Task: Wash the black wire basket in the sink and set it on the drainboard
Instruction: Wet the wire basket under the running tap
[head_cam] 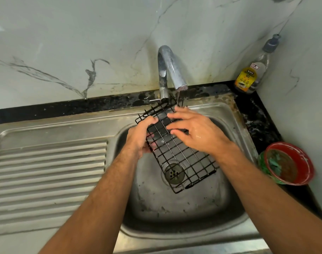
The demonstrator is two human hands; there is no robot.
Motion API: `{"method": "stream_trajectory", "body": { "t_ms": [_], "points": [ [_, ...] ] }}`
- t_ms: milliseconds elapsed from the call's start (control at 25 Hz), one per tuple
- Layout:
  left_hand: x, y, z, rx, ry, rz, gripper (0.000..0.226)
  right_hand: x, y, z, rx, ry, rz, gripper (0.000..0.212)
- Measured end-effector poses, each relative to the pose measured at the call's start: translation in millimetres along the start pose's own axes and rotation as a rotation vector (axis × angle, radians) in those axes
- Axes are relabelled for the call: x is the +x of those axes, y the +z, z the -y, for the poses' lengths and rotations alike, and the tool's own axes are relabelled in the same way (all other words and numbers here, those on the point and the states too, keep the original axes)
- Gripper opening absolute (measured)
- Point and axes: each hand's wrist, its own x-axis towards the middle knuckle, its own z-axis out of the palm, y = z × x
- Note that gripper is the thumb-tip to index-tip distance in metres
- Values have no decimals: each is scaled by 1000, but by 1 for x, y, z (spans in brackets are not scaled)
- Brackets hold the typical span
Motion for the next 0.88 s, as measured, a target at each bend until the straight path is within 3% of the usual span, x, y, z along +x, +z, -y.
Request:
{"method": "stream_trajectory", "body": {
  "t_ms": [120, 200, 320, 440, 560, 680, 760, 880],
  "points": [
    [-2, 3, -5, -15, 16, 27, 63, 14, -8, 6, 65, 104, 5, 28],
    [-1, 3, -1, -20, 43, 27, 71, 19, -12, 8, 203, 225, -17, 44],
    [0, 5, 9, -62, 72, 22, 82, 28, -16, 14, 155, 320, 58, 65],
    [0, 3, 17, -124, 102, 8, 97, 42, -23, 14, 467, 547, 41, 78],
    [0, -1, 20, -210, 149, 22, 98, 44, -27, 2, 660, 675, 89, 98],
    [1, -3, 22, -271, 145, 81, 93, 43, -28, -5, 738, 678, 141, 118],
    [0, -9, 24, -315, 124, 165, 95, 42, -27, -9, 729, 660, 131, 117],
    [-1, -32, 26, -347, 203, 259, 118, 45, -30, -7, 616, 609, 159, 101]
  ]
}}
